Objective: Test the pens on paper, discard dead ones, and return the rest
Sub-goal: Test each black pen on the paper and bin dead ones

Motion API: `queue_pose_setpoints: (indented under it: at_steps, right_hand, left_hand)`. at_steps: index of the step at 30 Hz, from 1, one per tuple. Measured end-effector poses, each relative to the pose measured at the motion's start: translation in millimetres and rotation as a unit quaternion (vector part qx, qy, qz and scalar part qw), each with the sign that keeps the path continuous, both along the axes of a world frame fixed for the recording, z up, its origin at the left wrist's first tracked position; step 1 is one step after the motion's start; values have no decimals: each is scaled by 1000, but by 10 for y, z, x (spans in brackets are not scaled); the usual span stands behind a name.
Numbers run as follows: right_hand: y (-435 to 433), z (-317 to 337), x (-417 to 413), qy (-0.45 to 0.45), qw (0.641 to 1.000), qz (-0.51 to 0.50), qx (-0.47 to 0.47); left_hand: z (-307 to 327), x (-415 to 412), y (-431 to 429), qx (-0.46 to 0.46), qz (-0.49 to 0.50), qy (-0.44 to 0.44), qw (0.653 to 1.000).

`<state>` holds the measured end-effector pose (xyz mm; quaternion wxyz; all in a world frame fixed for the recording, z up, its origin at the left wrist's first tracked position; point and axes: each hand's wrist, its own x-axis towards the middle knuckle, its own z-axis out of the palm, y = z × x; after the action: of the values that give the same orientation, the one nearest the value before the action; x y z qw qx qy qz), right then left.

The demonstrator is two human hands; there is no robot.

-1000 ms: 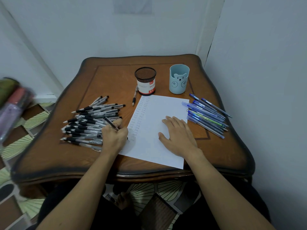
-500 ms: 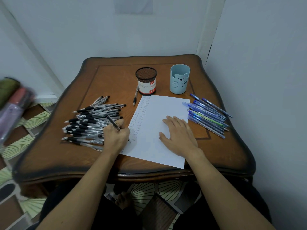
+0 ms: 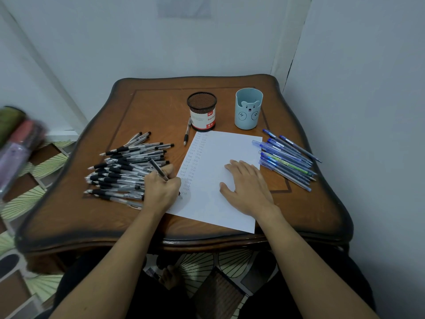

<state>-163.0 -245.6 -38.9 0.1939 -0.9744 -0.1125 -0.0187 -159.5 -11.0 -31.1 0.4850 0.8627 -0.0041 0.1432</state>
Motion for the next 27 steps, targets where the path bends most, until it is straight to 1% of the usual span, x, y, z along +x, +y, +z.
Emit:
queue_pose_setpoints:
  at_steps: [6, 16, 21, 24, 27]
  right_hand:
    - [5, 3, -1, -3, 1000, 0, 5]
    - [2, 1, -4, -6, 1000, -1, 5]
    - [2, 13, -7, -6, 1000, 0, 7]
    - [1, 15, -7, -6, 1000, 0, 6]
    - [2, 14, -4, -9, 1000, 0, 4]
  left_hand:
    - [-26, -12, -4, -20, -28, 5, 999]
    - [-24, -10, 8, -24, -21, 23, 999]
    - [23, 14, 12, -107, 8, 52, 993]
    - [43, 19, 17, -132, -31, 57, 989]
    - [57, 67, 12, -155, -44, 84, 983]
